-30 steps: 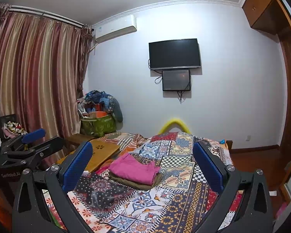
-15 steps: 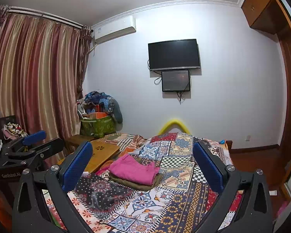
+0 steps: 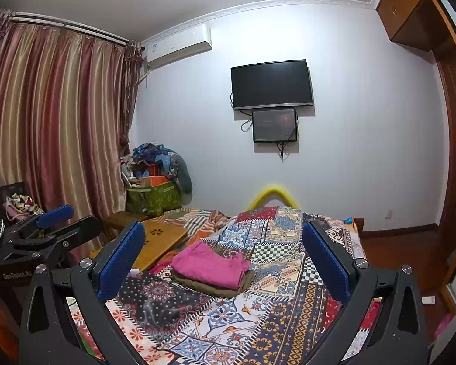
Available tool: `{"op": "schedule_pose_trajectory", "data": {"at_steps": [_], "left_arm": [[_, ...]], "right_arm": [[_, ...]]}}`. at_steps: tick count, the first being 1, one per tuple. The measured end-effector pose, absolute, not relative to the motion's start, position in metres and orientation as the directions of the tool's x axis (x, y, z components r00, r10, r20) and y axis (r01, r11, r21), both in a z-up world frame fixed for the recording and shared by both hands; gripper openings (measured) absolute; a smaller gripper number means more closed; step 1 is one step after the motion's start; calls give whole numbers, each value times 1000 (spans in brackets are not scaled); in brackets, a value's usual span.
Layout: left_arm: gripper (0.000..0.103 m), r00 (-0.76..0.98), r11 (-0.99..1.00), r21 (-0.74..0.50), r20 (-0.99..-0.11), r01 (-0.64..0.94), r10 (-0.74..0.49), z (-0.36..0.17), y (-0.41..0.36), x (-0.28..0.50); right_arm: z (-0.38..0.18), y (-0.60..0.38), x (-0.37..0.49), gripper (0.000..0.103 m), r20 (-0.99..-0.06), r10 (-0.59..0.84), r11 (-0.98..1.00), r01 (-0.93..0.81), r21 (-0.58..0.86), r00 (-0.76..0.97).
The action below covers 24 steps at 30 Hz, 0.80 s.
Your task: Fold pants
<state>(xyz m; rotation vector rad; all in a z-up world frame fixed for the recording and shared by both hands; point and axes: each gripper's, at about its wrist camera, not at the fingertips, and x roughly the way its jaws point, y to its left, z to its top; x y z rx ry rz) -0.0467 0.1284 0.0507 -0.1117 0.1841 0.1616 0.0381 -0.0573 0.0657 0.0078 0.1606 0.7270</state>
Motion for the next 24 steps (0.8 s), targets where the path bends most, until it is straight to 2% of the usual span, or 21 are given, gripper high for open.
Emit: {"op": "schedule_pose_trajectory", "data": {"at_steps": [24], "left_arm": [[103,971,985,-84,-198,-150,131,48,123,-47]], "right_arm": [[67,-55,37,103,-143,658,752,-657,57,740]]}}
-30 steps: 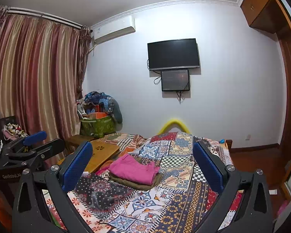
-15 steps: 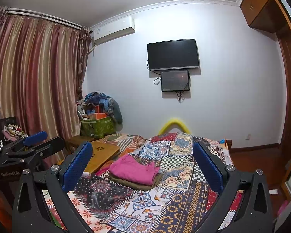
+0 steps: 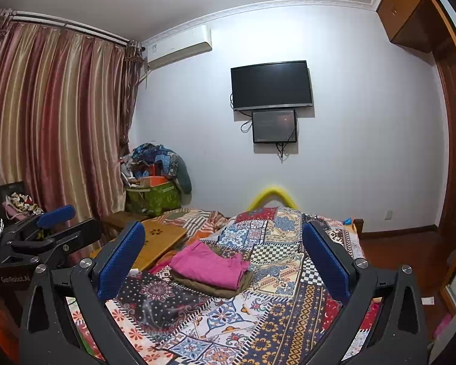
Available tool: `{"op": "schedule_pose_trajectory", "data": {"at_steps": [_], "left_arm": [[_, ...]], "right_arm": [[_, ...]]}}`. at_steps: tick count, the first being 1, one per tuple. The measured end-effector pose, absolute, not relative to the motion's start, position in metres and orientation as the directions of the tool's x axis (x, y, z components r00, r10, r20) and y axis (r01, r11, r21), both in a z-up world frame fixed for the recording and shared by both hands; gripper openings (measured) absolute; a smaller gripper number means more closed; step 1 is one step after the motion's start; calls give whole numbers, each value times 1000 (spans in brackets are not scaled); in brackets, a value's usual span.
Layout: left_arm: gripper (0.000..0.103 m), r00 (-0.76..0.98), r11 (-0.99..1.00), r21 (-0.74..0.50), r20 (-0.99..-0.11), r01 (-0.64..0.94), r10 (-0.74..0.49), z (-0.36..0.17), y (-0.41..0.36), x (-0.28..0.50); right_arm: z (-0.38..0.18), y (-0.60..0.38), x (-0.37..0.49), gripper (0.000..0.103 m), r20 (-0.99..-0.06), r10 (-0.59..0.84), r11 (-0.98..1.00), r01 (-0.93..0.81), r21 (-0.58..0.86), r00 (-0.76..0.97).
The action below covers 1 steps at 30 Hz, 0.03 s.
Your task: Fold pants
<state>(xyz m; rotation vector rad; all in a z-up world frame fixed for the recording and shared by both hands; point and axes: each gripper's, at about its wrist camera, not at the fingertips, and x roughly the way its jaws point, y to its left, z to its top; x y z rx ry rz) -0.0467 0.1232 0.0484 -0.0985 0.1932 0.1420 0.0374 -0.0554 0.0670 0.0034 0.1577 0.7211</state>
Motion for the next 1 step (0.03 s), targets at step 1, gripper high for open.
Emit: {"op": "schedule_pose_trajectory", "data": {"at_steps": [1], "left_arm": [[103,971,985,-85,-199,-150,131,48,124,-47]], "right_arm": [[67,-56,37,103,-143,657,752,-657,57,740]]}}
